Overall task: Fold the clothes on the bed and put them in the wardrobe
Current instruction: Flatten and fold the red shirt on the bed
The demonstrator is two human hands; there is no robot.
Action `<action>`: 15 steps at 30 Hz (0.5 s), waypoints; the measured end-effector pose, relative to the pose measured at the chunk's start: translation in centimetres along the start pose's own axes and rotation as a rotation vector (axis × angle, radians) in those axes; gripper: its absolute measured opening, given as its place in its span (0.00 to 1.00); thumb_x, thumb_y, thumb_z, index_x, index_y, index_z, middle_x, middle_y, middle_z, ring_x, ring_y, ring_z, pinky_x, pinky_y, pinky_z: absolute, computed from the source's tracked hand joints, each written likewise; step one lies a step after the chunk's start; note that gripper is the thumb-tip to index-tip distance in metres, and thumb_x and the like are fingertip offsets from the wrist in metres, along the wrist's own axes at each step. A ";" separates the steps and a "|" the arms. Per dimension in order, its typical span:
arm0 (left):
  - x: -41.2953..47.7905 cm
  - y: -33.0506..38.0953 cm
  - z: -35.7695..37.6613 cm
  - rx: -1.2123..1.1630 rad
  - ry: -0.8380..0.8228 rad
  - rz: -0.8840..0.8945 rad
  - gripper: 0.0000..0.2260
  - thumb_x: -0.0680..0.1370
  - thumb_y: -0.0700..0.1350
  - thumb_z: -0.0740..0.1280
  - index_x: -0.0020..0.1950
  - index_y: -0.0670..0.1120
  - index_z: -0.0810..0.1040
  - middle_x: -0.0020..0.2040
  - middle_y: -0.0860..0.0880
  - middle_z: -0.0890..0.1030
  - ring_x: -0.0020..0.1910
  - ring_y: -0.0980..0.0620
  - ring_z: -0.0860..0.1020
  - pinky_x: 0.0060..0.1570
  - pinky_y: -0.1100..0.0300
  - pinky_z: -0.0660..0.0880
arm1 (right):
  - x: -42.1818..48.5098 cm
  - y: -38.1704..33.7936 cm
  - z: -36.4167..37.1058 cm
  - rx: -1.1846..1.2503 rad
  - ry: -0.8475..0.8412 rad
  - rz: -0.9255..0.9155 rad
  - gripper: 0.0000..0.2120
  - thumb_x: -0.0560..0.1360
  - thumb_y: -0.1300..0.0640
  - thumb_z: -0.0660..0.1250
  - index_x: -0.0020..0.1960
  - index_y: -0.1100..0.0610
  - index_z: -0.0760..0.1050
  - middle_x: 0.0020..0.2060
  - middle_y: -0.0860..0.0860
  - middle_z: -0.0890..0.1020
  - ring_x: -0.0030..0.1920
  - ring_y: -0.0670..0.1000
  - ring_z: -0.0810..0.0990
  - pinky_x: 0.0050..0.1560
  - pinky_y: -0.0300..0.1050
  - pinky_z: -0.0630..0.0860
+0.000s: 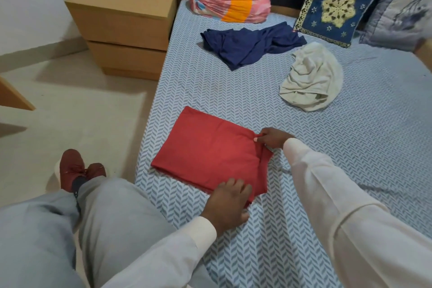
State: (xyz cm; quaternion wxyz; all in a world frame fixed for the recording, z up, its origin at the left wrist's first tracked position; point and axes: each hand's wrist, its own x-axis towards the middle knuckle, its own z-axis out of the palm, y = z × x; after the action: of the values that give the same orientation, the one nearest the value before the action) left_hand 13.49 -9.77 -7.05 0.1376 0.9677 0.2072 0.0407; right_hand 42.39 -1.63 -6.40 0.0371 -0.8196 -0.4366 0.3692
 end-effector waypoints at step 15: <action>-1.4 -4.1 -8.9 -0.194 0.282 -0.033 0.10 0.69 0.53 0.62 0.45 0.50 0.78 0.39 0.53 0.77 0.40 0.52 0.77 0.35 0.58 0.74 | -7.5 -2.0 -4.1 0.657 -0.077 -0.295 0.09 0.76 0.62 0.64 0.49 0.53 0.82 0.45 0.53 0.78 0.45 0.50 0.75 0.51 0.46 0.73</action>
State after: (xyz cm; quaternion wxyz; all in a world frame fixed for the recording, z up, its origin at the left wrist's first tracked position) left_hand 9.39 -4.51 0.33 0.2008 0.9310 0.2355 0.1937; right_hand 41.02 -4.87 1.60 0.3350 -0.6775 -0.4093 0.5110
